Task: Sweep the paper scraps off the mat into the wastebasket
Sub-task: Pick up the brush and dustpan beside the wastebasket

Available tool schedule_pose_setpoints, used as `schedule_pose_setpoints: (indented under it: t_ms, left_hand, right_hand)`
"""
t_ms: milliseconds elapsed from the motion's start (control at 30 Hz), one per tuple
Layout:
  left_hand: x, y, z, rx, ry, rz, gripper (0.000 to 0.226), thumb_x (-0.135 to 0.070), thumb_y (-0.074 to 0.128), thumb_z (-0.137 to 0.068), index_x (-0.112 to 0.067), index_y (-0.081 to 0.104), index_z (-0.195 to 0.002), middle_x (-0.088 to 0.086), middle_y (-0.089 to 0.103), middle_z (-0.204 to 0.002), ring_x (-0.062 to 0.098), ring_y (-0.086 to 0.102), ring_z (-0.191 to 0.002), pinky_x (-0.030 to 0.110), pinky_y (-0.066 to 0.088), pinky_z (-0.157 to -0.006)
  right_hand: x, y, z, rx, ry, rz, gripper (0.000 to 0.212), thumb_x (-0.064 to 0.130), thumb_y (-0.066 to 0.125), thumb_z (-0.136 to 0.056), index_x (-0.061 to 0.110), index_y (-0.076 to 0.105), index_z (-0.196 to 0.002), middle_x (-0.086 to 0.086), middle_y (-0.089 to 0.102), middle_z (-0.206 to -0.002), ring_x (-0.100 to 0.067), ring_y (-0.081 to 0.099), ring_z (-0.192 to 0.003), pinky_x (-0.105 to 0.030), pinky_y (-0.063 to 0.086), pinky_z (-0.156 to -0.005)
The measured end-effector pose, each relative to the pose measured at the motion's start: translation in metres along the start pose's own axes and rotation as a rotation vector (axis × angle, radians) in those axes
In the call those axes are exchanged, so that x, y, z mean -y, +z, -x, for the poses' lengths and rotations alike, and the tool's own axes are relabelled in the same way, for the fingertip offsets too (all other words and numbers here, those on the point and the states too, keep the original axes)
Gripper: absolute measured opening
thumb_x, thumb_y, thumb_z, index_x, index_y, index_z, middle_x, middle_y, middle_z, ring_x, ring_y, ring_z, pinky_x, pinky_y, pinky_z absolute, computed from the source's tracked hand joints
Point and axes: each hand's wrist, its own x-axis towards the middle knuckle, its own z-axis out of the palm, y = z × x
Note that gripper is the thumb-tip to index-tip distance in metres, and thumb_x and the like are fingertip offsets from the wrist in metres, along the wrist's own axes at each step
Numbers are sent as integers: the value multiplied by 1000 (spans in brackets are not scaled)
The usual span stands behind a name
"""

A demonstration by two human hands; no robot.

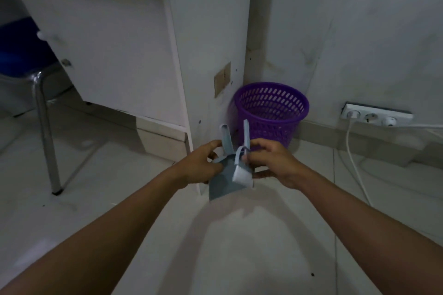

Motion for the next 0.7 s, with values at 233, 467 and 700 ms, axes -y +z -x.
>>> schedule_pose_setpoints:
  t_ms: [233,467,700]
  left_hand:
    - [0,-8,11,-2,-75,213,32,-30,66,-98,-28,53,-128,-1,59,-118,13,61,-102,40,62,-72]
    - [3,10,0,-190,-27,300,26,-15,80,-86,-22,57,-94,3,70,-99,20,69,-94,30,57,-63]
    - [35,0,25,-395,-73,192,21,-7,79,-85,-13,62,-95,3,70,-97,18,66,-93,27,55,-73]
  right_hand:
    - [-11,-23,1,-172,97,13,30,18,83,-74,2,68,-95,-18,72,-84,-25,67,-73,-52,60,-72]
    - [-10,6,-9,-180,59,-101,29,18,78,-81,-2,65,-98,-12,72,-72,-17,68,-62,-43,61,-64]
    - [-11,30,-26,202,221,-52,22,13,66,-90,4,67,-110,-14,74,-94,-22,72,-84,-38,60,-70]
